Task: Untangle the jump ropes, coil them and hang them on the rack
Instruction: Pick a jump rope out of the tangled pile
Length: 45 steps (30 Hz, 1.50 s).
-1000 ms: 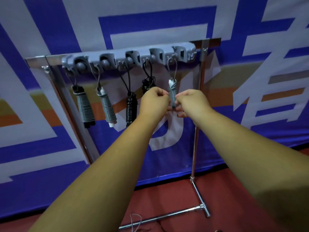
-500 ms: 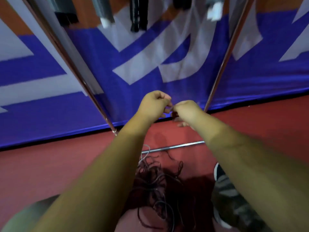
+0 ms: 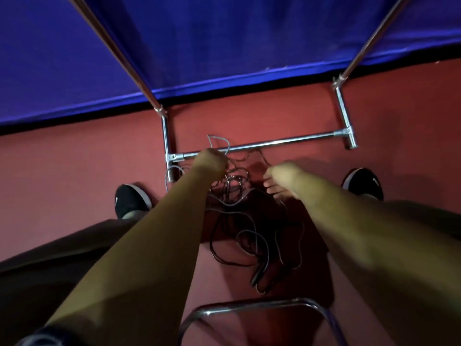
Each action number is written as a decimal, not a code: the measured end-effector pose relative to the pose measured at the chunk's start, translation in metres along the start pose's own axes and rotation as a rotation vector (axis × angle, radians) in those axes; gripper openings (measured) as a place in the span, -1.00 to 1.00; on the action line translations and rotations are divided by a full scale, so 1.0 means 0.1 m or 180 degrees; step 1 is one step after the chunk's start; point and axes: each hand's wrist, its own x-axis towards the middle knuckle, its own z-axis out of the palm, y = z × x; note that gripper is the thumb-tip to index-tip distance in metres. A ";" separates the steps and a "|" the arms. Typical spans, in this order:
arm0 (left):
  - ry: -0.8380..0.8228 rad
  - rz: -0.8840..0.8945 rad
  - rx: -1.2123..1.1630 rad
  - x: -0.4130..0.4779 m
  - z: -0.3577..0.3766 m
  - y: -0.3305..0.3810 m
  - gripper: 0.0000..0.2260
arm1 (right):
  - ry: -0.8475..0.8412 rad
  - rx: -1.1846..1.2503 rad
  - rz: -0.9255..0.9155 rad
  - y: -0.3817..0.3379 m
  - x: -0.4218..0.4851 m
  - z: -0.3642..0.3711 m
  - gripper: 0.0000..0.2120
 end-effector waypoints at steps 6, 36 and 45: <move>0.0527 -0.0243 0.0782 0.34 0.20 -0.75 -0.65 | -0.0033 -0.0371 0.0039 0.29 0.38 0.33 -0.84; -0.1507 0.0805 0.2017 0.01 1.06 -1.65 -0.48 | -0.1143 -0.2529 -0.0223 0.88 0.51 0.73 -0.60; -0.0583 0.0715 0.2199 0.17 1.25 -1.63 -0.66 | -0.0392 -0.1230 -0.0585 0.80 0.53 0.54 -0.71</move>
